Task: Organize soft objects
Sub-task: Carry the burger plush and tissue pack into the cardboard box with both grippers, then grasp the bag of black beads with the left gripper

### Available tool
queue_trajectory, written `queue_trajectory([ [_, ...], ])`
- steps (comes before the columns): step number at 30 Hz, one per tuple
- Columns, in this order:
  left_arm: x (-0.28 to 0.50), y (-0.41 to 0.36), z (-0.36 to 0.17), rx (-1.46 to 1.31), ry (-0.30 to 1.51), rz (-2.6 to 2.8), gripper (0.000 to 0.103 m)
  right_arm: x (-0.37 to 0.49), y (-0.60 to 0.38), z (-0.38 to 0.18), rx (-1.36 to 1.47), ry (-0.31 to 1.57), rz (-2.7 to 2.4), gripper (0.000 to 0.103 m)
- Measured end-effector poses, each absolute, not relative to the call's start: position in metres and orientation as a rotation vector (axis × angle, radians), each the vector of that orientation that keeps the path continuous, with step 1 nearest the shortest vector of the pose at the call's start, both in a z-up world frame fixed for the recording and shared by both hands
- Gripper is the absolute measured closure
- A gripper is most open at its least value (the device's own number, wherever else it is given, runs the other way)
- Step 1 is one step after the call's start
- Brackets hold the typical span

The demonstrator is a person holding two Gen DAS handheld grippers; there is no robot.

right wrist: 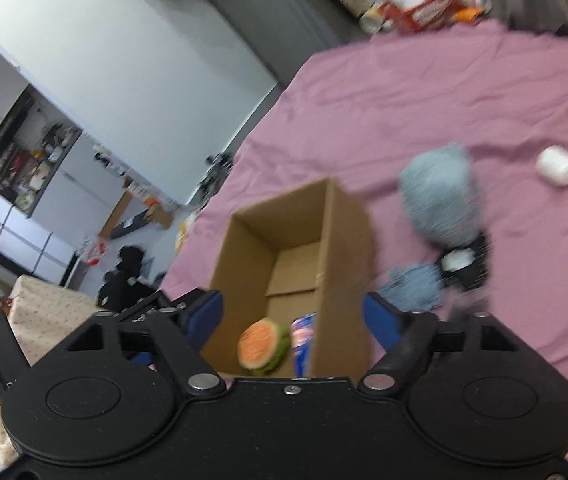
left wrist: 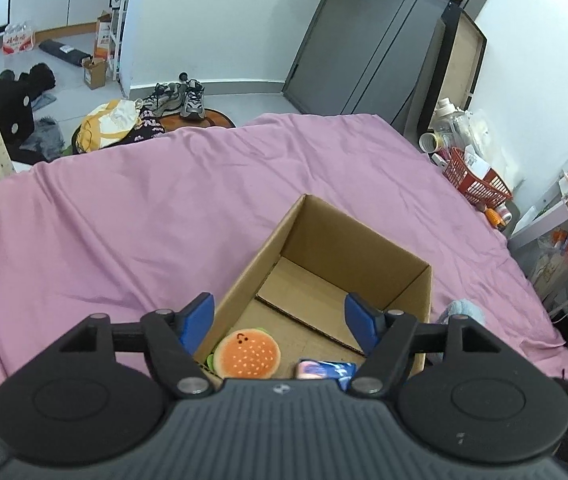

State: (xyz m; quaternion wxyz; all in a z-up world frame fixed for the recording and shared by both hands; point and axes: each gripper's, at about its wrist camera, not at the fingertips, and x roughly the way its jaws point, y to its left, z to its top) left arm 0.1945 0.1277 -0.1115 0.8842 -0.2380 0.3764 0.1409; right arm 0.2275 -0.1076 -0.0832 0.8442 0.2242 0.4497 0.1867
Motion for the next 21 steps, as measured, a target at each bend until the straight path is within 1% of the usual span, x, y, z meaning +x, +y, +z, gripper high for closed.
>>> queue_trajectory([
  [7, 0.194, 0.105, -0.107, -0.433, 0.776, 0.279, 0.032, 0.220, -0.153, -0.078, 0.453, 0.937, 0.339, 0.025],
  [21, 0.187, 0.040, -0.092, -0.299, 0.743, 0.171, 0.032, 0.215, -0.213, -0.081, 0.455, 0.942, 0.302, 0.025],
])
